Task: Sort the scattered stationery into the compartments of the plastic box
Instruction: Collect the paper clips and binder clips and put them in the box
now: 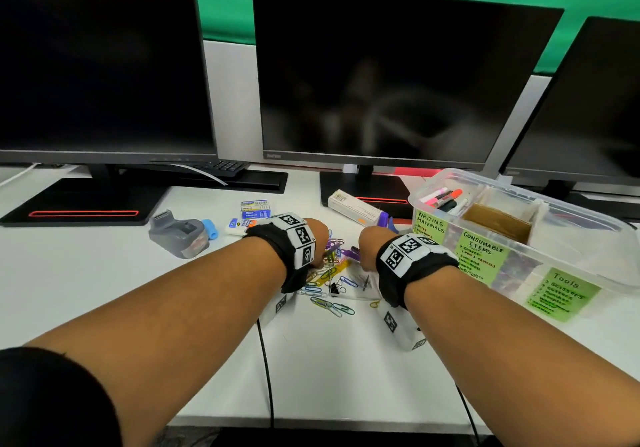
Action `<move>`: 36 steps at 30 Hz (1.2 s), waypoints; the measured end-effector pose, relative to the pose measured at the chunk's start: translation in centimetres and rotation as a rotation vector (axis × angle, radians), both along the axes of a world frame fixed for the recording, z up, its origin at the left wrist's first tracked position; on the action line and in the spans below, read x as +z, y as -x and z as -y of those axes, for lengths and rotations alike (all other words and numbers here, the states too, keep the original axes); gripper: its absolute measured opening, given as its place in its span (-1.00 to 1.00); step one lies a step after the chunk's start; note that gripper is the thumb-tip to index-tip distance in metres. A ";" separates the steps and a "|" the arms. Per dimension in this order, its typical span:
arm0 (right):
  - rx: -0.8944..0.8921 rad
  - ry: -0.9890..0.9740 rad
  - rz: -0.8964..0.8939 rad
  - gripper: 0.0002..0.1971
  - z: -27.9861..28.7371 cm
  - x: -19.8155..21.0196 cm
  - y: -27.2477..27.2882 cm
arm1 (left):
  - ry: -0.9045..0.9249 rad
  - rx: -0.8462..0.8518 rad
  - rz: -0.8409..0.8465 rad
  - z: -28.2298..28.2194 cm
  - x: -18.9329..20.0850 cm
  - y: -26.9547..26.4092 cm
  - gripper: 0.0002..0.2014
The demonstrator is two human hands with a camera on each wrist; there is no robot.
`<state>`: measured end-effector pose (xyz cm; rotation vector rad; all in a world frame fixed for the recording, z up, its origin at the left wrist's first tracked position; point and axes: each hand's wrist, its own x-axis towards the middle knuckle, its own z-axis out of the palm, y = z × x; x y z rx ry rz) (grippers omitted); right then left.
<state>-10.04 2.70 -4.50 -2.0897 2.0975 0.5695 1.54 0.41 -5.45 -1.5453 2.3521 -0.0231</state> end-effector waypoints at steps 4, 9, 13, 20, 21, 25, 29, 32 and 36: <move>0.007 0.042 -0.009 -0.56 -0.2 0.3 -0.1 | -0.028 0.011 -0.004 -0.3 0.4 0.2 -0.68; 0.003 0.075 0.053 -0.59 -0.5 -0.4 0.6 | -0.057 0.054 -0.046 -0.3 0.1 -0.2 -0.68; -0.014 0.163 0.127 -0.67 -1.1 -0.7 1.3 | -0.037 0.047 -0.144 -0.7 0.7 -0.3 -0.69; -0.083 0.109 0.142 -0.57 -0.8 -0.8 1.3 | 0.046 0.063 -0.328 -0.9 1.5 -1.3 -0.71; -0.079 0.100 0.134 -0.55 -0.9 -0.7 1.2 | 0.051 0.076 -0.355 -1.0 1.6 -1.4 -0.71; -0.064 0.129 0.130 -0.59 -1.0 -0.2 1.3 | 0.062 0.121 -0.493 -1.1 2.1 -1.9 -0.74; -0.096 0.317 0.350 -0.67 -0.2 0.1 1.9 | 0.072 0.123 -0.574 -1.3 2.4 -2.0 -0.76; -0.118 0.361 0.689 -0.71 -0.1 0.2 1.8 | 0.085 0.120 -0.597 -1.5 2.5 -1.7 -0.75; -0.059 0.234 0.709 -0.65 -0.5 0.1 1.0 | 0.104 0.115 -0.632 -1.2 2.5 -1.0 -0.77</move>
